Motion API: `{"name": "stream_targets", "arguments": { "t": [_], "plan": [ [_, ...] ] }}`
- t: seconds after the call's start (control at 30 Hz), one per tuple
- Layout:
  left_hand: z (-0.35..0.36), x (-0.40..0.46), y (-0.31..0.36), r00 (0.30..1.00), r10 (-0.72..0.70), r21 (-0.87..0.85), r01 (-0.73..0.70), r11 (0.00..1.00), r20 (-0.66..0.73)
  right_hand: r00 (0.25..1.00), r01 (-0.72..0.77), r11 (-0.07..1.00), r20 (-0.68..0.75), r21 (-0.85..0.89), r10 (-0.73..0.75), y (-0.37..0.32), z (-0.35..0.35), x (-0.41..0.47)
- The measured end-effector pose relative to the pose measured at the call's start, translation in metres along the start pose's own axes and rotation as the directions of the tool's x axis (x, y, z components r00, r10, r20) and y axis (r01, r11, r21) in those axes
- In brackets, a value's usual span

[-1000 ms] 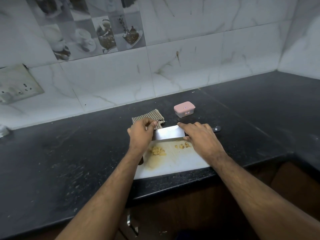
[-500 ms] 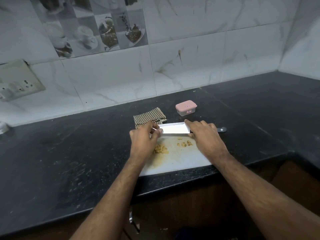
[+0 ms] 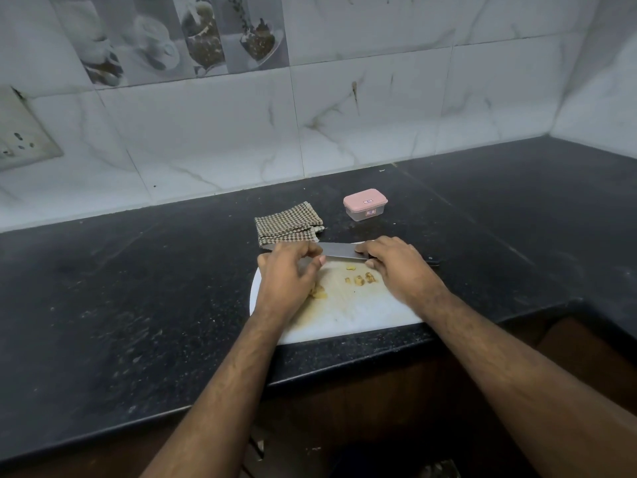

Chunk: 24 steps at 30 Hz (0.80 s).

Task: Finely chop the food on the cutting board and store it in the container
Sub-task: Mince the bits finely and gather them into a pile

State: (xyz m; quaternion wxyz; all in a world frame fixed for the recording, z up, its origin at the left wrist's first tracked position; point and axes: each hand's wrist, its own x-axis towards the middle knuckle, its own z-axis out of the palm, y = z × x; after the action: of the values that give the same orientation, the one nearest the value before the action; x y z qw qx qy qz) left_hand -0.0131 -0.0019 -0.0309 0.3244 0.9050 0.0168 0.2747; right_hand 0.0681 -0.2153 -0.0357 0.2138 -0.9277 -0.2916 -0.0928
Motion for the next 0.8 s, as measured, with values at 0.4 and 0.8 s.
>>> {"name": "stream_targets", "arguments": {
  "t": [0.4,0.8],
  "plan": [
    [0.002,-0.006,-0.001,0.993,0.110,0.125,-0.104,0.987,-0.042,1.000,0.000,0.999,-0.017,-0.037,-0.001,0.007,0.006,0.004],
    [0.003,-0.009,0.006,0.962,0.203,0.159,-0.233,0.959,0.182,0.967,0.248,0.967,0.049,0.055,-0.251,-0.009,-0.003,-0.015]
  ]
}}
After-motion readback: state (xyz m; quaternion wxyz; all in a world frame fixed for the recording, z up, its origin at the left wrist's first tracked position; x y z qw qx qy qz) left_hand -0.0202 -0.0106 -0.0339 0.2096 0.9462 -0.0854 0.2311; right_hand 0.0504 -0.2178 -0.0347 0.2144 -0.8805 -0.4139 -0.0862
